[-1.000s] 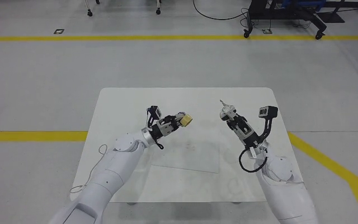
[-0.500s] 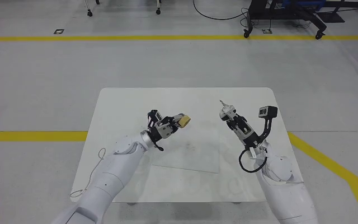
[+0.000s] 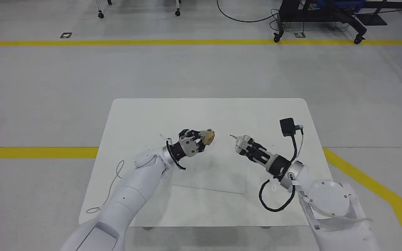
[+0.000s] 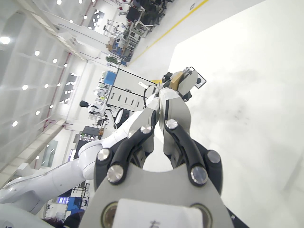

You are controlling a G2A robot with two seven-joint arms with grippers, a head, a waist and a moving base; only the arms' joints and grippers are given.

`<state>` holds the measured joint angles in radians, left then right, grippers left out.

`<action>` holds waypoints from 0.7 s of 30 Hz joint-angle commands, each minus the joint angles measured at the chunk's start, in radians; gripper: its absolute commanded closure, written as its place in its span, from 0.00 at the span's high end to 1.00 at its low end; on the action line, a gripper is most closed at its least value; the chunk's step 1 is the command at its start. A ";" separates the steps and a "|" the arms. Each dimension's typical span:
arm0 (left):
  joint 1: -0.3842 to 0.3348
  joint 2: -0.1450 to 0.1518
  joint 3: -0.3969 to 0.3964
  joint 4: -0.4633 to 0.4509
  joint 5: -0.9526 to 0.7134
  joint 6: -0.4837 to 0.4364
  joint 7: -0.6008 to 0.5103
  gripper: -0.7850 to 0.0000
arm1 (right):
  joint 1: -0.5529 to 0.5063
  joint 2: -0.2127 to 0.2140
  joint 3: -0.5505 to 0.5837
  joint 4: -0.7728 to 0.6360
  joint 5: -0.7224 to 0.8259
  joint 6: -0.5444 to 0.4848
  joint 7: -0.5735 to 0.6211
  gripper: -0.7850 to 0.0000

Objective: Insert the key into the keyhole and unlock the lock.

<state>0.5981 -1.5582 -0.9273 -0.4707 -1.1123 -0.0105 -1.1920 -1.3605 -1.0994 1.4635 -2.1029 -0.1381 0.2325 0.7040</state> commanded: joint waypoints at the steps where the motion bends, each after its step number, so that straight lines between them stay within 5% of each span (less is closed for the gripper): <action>1: -0.004 -0.012 -0.003 0.023 -0.032 0.012 -0.008 0.00 | -0.008 0.003 -0.008 -0.045 -0.040 0.067 0.017 0.00; 21: -0.003 -0.014 -0.005 0.028 -0.039 0.015 -0.009 0.00 | -0.017 0.002 -0.040 -0.098 -0.069 0.117 0.015 0.00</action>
<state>0.5947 -1.5719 -0.9319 -0.4430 -1.1510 0.0043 -1.2010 -1.3772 -1.0971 1.4235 -2.2010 -0.2074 0.3490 0.7194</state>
